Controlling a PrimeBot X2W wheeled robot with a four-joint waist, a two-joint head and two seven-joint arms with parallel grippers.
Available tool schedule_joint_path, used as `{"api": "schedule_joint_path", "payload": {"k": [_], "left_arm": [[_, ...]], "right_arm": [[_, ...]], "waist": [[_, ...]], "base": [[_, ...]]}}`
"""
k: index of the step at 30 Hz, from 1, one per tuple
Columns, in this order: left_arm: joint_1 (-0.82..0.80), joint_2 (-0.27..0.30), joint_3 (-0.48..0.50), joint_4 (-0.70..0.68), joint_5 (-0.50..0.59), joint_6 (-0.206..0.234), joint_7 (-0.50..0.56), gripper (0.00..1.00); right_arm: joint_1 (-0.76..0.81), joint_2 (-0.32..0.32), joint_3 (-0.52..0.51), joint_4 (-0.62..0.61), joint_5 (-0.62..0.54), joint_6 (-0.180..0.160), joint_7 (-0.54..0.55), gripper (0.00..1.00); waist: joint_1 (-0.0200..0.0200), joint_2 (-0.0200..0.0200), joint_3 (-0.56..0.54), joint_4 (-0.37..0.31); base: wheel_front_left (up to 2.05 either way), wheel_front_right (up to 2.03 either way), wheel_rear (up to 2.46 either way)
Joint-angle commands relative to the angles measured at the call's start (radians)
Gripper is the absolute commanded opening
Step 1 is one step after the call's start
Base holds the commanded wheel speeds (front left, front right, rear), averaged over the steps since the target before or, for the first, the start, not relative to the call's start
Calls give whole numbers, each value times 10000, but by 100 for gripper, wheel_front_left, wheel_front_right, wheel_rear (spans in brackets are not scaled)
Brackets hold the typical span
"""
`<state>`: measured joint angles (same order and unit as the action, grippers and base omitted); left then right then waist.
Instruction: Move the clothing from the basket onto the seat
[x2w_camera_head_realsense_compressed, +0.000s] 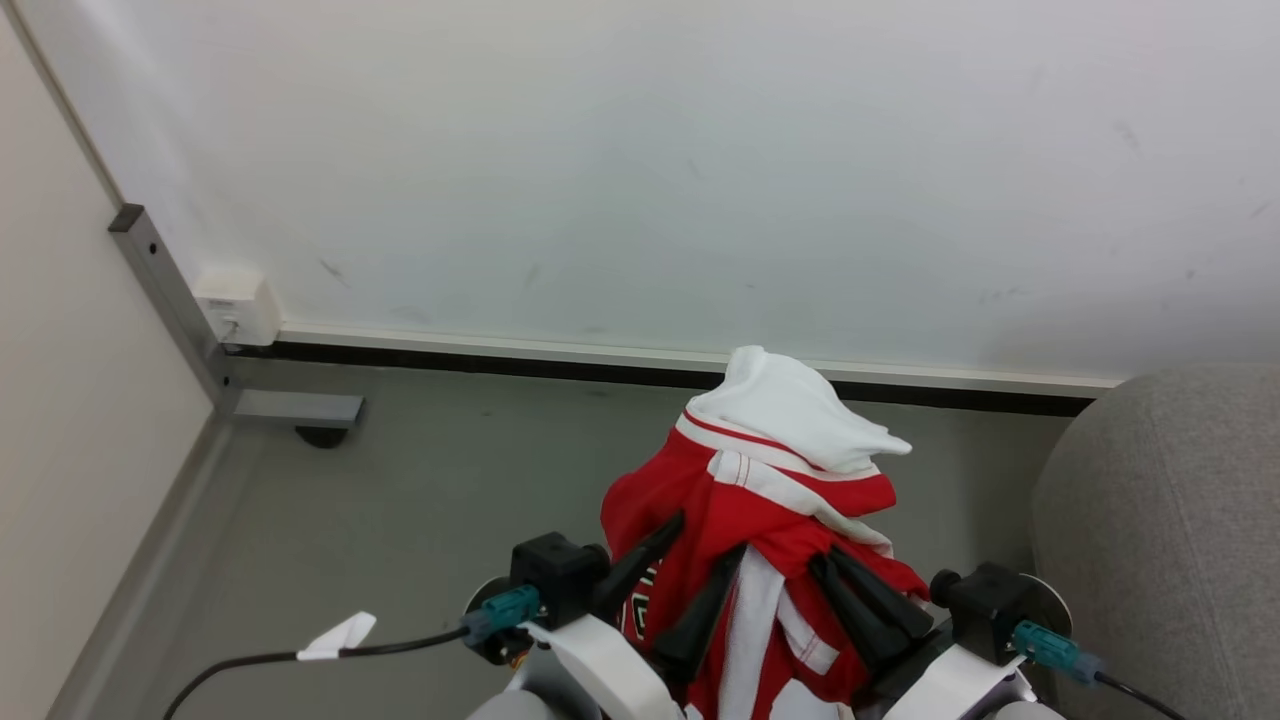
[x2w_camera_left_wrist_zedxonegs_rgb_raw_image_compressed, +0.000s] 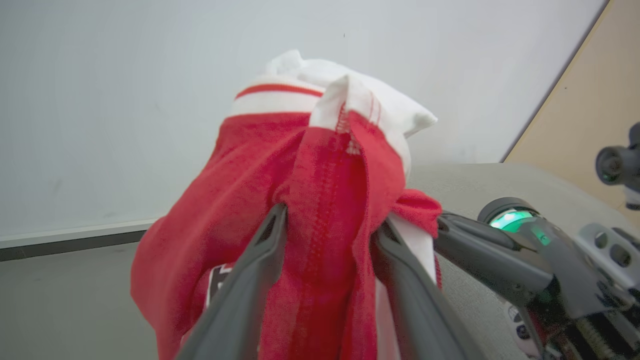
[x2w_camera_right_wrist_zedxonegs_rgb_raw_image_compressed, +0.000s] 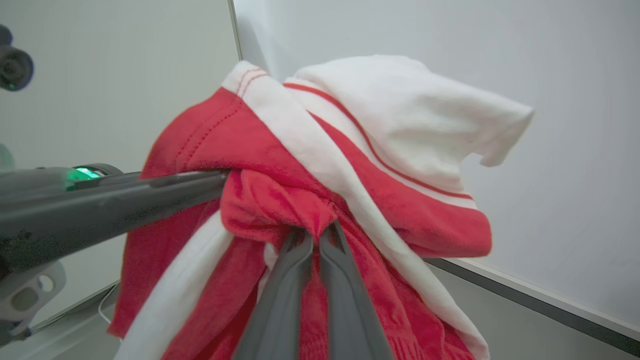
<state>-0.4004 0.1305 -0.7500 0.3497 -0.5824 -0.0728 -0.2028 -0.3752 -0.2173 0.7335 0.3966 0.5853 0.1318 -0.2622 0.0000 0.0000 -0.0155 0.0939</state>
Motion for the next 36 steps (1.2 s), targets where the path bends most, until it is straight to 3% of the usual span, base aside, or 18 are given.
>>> {"api": "schedule_joint_path", "payload": {"k": [1,13,30,36], "left_arm": [[79,73,44,2,-6,57,-47,100],[81,312,63,-40,113,177,-160,100],[-430,529,-41,-556,767,32,-541,100],[-668,585,-89,-488,1004,33,-574,100]], "right_arm": [[133,-80,-171,-67,-68,-21,-36,0],[449,-512,-1261,-604,-250,-21,-36,0],[454,-850,-3211,-1701,-945,-21,-37,0],[411,-799,-3538,-1970,-996,-21,-37,0]], "waist": [[0,0,47,-157],[0,0,443,-1245],[0,0,1072,-4649],[0,0,1328,-5536]], "base": [[0,0,0],[0,0,0],[0,0,0],[0,0,0]]}}
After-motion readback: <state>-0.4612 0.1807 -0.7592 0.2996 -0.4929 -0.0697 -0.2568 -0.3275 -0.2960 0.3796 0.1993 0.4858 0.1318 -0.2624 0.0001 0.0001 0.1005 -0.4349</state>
